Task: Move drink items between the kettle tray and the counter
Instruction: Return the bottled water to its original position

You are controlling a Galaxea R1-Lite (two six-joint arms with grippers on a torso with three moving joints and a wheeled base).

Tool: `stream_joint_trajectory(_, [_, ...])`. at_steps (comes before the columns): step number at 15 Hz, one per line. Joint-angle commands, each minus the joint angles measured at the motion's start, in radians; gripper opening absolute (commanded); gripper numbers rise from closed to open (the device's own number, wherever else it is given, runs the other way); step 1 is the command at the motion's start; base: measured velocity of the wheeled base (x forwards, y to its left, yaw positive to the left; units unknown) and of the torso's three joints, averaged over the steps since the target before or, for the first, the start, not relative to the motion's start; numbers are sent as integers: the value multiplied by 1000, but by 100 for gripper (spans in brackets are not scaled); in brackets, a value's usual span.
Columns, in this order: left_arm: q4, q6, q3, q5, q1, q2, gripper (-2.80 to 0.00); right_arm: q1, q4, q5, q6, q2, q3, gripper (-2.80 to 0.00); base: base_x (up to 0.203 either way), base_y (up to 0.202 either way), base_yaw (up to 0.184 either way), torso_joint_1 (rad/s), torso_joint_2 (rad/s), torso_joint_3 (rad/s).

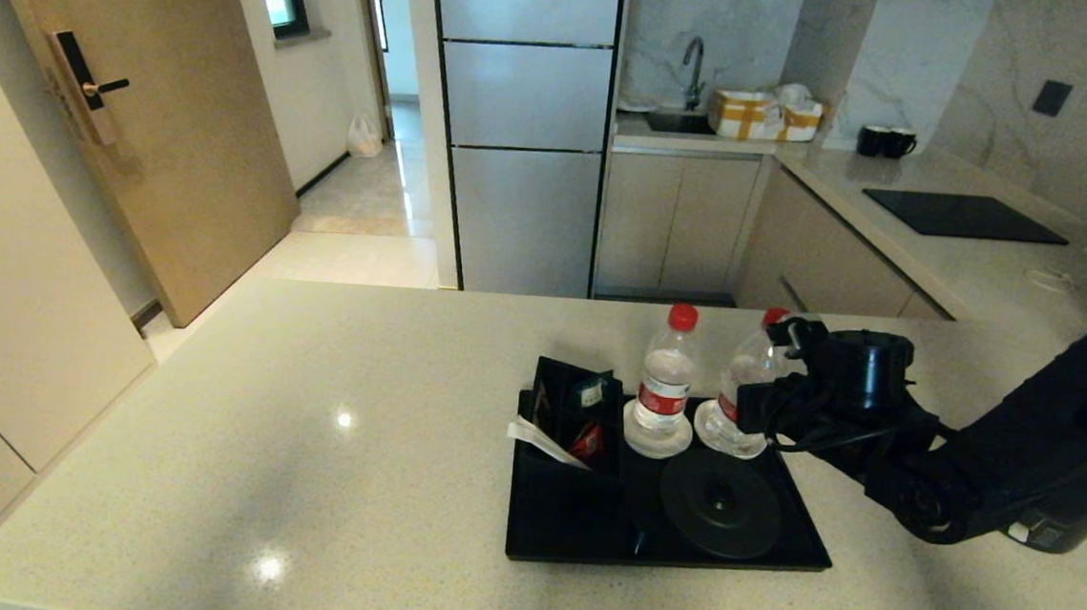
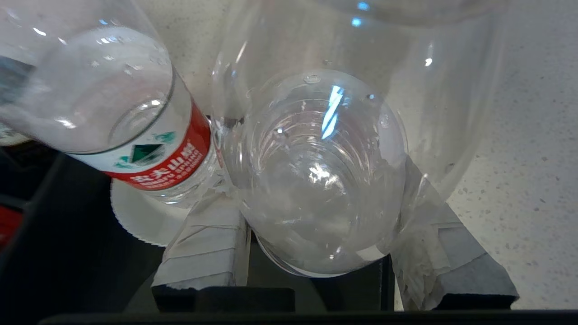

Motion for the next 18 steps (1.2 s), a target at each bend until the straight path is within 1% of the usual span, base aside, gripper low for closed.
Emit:
stream_joint_trajectory(1, [0,0,0,0,2,0,-280,0,-3,-1,-1,27,-13,-280,0,0,0,0,0,0])
stream_joint_trajectory(2, [0,0,0,0,0,0,-280,-2,0,-2,-3,48,-48,-280,0,0,0,0,0,0])
stream_joint_trajectory(5, [0,0,0,0,2,0,-280,-11,18,-2,-4,70,-95,-280,0,0,0,0,0,0])
stream_joint_trajectory(8, [0,0,0,0,0,0,-280,-13,18,-3,-4,81,-105,-280,0,0,0,0,0,0])
stream_joint_trajectory(11, [0,0,0,0,0,0,-280,-40,18,0,-4,97,-115,-280,0,0,0,0,0,0])
stream_joint_trajectory(18, [0,0,0,0,0,0,-280,-41,27,1,-4,83,-108,-280,0,0,0,0,0,0])
